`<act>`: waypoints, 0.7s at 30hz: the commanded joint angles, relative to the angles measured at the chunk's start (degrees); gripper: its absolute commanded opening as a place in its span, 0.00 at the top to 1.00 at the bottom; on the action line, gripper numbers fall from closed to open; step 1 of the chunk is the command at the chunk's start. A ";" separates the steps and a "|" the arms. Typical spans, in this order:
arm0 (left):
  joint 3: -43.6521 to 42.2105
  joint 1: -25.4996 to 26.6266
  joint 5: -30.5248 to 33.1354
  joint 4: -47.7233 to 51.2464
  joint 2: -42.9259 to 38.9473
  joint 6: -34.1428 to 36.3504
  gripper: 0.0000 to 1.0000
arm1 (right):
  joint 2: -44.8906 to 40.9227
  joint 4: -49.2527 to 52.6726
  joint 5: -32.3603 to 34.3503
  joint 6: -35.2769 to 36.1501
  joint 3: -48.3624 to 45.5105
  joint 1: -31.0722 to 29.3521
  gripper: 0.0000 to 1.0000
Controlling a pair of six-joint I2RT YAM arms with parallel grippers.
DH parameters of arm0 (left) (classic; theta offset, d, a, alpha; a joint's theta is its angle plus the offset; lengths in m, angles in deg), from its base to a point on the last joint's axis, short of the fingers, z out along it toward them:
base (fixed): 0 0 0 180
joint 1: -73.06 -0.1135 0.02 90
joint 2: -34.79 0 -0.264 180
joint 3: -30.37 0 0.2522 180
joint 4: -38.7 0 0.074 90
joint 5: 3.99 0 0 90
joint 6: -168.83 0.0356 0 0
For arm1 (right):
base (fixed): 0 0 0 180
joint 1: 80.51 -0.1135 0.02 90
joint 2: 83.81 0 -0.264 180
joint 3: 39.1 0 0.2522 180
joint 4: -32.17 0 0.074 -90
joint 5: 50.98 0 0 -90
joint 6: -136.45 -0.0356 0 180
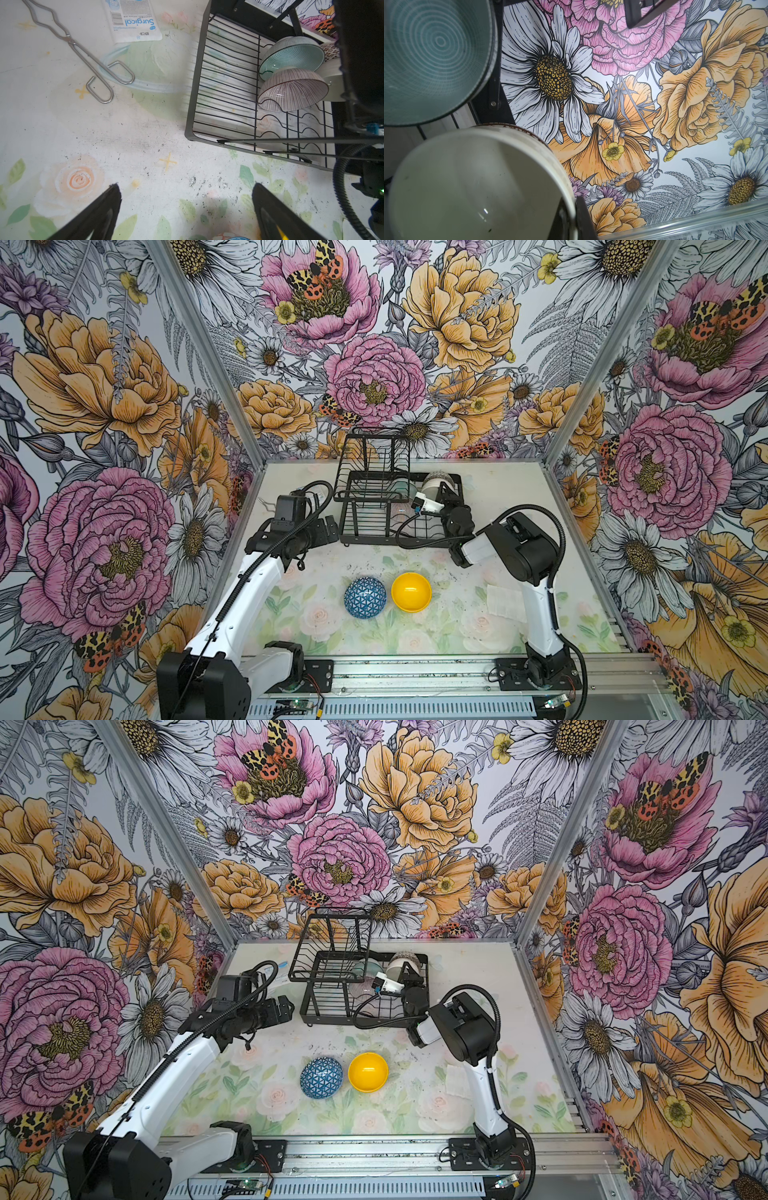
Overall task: Load the bowls into the dish rack
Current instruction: 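Lower the cream bowl into the rack slots beside the brown-patterned bowl with the right gripper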
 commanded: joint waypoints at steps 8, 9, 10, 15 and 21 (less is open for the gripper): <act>-1.03 -1.37 -1.56 -1.14 -1.45 1.04 0.01 | 0.47 -4.32 0.13 -1.51 -0.17 -0.13 1.00; -1.00 -1.45 -1.64 -1.14 -1.43 1.13 0.01 | 0.36 -4.33 0.21 -1.78 -0.55 -0.15 1.00; -1.02 -1.49 -1.74 -1.14 -1.45 1.16 0.01 | 0.30 -4.34 0.34 -2.07 -0.88 -0.22 1.00; -0.98 -1.58 -1.89 -1.14 -1.39 1.15 0.01 | 0.10 -4.27 0.39 -2.77 -1.67 -0.22 1.00; -1.19 -1.71 -1.91 -1.14 -1.77 1.09 0.01 | -0.08 -4.31 0.87 -4.30 -2.13 -0.22 1.00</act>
